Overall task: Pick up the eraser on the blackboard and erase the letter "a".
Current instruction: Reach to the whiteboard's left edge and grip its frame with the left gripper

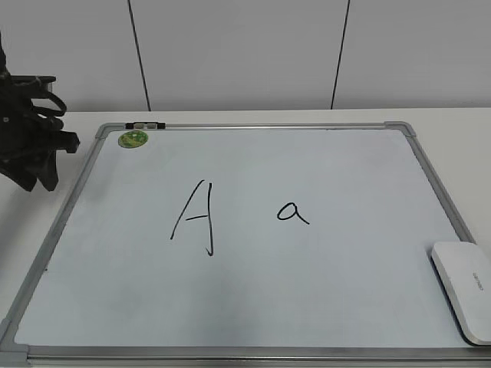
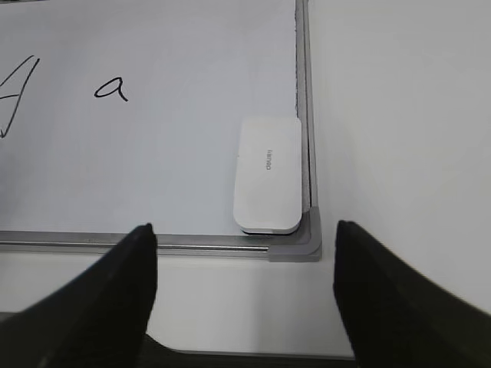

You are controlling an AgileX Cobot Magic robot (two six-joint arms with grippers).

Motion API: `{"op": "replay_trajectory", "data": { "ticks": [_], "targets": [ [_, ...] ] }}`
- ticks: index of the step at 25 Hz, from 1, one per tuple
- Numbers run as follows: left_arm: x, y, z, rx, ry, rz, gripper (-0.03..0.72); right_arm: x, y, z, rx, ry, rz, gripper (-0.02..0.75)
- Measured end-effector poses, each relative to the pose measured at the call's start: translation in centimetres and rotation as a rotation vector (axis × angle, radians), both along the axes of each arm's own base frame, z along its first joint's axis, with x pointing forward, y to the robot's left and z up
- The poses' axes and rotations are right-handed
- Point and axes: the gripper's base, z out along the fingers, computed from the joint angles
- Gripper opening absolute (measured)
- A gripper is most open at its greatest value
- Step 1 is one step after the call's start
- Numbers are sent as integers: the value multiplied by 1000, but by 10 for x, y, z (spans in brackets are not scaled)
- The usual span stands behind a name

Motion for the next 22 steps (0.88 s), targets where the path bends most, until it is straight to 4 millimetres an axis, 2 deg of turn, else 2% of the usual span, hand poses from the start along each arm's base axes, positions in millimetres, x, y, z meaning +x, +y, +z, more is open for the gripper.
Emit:
{"op": "replay_trajectory", "data": {
  "ticks": [4, 11, 22],
  "targets": [
    [2, 6, -8, 2, 21, 16, 243, 0, 0, 0, 2, 0, 1, 534],
    [5, 4, -34, -14, 87, 28, 243, 0, 0, 0, 2, 0, 1, 534],
    [9, 2, -49, -34, 99, 33, 243, 0, 0, 0, 2, 0, 1, 534]
  ]
}}
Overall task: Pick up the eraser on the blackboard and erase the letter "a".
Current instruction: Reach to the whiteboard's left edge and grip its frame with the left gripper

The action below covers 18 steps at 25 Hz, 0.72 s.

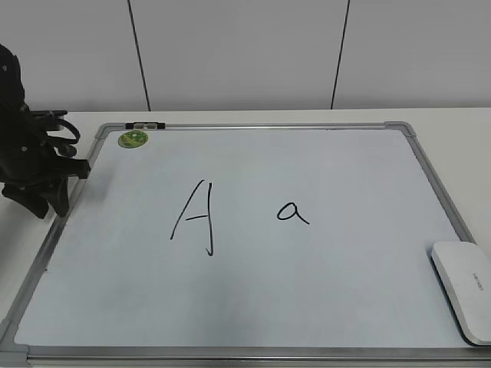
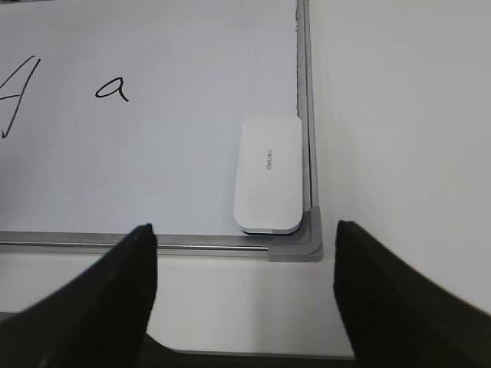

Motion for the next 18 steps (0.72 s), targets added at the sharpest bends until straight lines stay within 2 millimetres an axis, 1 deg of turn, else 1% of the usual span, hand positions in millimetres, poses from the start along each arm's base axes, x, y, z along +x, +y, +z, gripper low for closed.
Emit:
{"op": "replay_trajectory", "data": {
  "ticks": [6, 8, 13, 16, 18],
  "targets": [
    [0, 0, -5, 0, 10, -3, 243, 0, 0, 0, 0, 0, 0, 534],
    [1, 0, -10, 1, 22, -3, 243, 0, 0, 0, 0, 0, 0, 534],
    [2, -1, -9, -2, 18, -3, 241, 0, 0, 0, 0, 0, 0, 534],
    [2, -1, -10, -5, 19, -1, 202, 0, 0, 0, 0, -2, 0, 534],
    [2, -1, -9, -9, 17, -1, 147, 0, 0, 0, 0, -2, 0, 534]
  ]
}}
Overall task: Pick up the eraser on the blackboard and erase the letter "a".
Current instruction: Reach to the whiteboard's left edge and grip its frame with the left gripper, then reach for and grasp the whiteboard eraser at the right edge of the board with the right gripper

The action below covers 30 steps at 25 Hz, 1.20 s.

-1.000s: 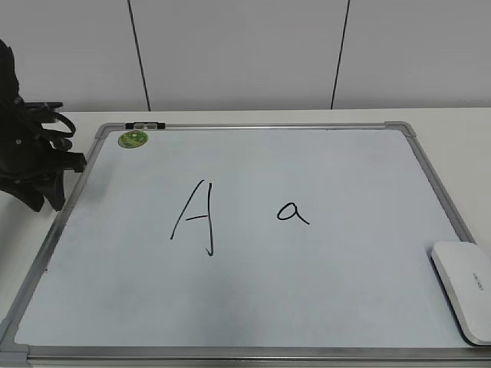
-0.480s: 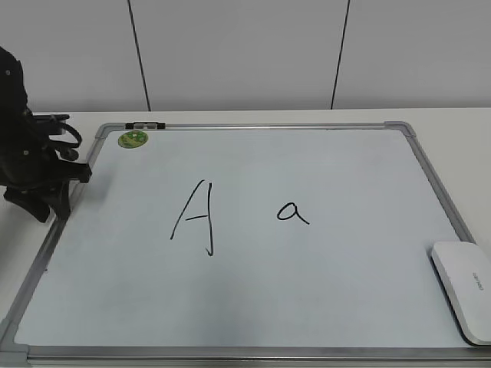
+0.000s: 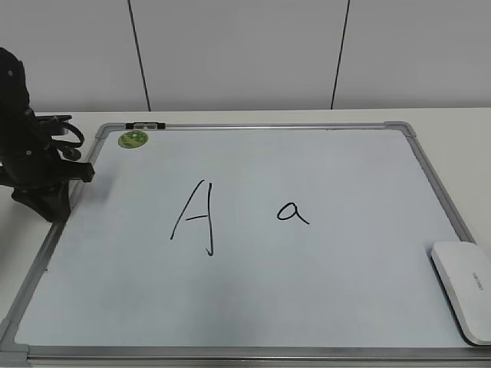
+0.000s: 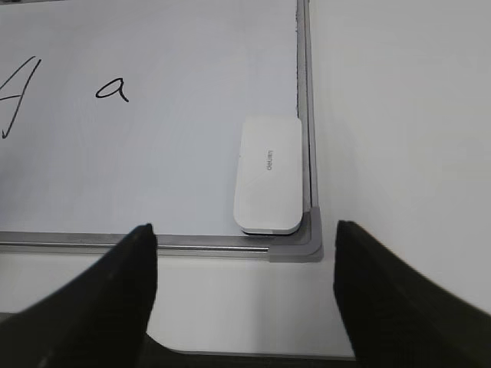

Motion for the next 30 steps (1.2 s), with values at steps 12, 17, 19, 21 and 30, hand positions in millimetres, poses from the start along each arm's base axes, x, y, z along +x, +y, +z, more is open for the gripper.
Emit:
{"op": "replay_trajectory", "data": {
  "ticks": [12, 17, 19, 21, 30],
  "targets": [
    [0, 0, 0, -3, 0, 2, 38, 28, -1, 2, 4, 188, 0, 534],
    [0, 0, 0, -3, 0, 2, 38, 66, -1, 6, 10, 376, -1, 534],
    [0, 0, 0, -3, 0, 2, 38, 82, -1, 10, 17, 431, -1, 534],
    [0, 0, 0, -3, 0, 2, 39, 96, -1, 14, 25, 473, 1, 534],
    [0, 0, 0, -3, 0, 2, 40, 178, -3, 19, 28, 720, 2, 546]
  ]
}}
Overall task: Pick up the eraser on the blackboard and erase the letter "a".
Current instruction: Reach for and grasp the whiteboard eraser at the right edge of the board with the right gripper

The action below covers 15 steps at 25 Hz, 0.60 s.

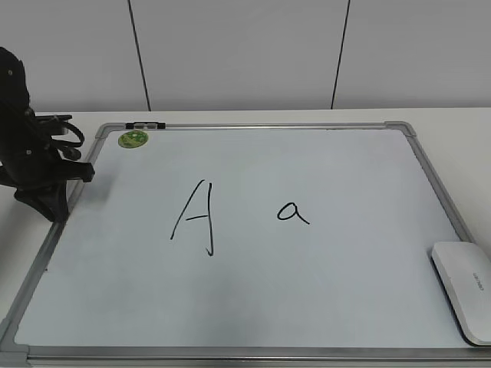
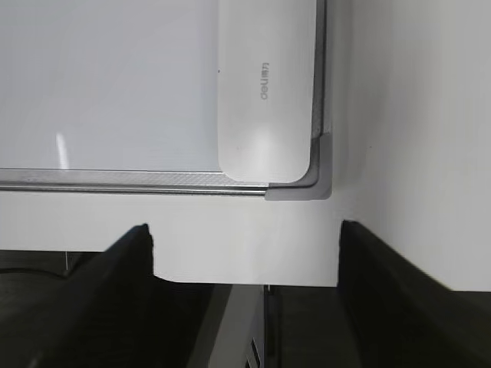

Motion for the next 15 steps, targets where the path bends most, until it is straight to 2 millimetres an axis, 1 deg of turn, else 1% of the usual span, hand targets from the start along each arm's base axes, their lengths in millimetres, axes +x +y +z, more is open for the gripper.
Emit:
{"op": "replay_trajectory", "data": {
  "ticks": [3, 6, 15],
  "targets": [
    [0, 0, 0, 0, 0, 0, 40, 20, -2, -12, -20, 75, 3, 608],
    [0, 0, 0, 0, 0, 0, 40, 32, -3, -24, -19, 116, 1, 657],
    [0, 0, 0, -4, 0, 3, 41, 64, -2, -59, 0, 174, -26, 671]
  ]
}}
